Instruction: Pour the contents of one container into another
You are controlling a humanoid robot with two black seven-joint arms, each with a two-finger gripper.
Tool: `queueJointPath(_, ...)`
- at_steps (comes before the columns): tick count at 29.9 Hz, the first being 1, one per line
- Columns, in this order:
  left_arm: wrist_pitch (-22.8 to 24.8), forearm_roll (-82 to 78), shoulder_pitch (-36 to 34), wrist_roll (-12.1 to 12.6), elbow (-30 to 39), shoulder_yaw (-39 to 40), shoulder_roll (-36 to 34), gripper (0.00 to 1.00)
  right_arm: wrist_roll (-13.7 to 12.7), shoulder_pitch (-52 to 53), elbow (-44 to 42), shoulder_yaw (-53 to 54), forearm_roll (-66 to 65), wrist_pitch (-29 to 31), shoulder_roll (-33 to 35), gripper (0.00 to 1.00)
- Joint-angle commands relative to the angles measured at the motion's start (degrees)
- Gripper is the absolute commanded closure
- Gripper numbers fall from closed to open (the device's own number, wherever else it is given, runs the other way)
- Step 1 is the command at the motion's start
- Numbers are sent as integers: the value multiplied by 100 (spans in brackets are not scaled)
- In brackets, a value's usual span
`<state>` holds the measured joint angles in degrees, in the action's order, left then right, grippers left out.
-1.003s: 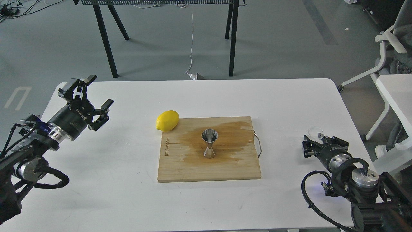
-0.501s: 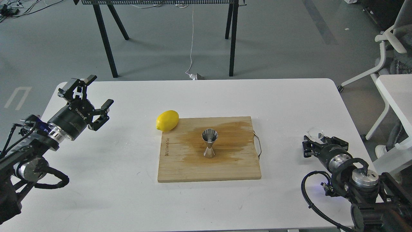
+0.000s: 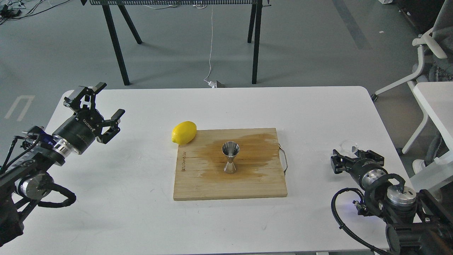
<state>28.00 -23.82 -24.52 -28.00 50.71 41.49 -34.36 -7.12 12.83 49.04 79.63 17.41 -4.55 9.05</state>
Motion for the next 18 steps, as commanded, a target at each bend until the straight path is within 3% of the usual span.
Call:
queueJointPath(1, 0, 0, 0, 0, 0, 0, 0, 1, 0, 0, 0, 0, -1, -2, 0, 2)
queueJointPath(11, 0, 0, 0, 0, 0, 0, 0, 1, -18, -18, 44, 0, 8, -2, 0, 2)
queueJointPath(18, 0, 0, 0, 0, 0, 0, 0, 1, -44, -439, 641, 70, 17, -46, 88, 2)
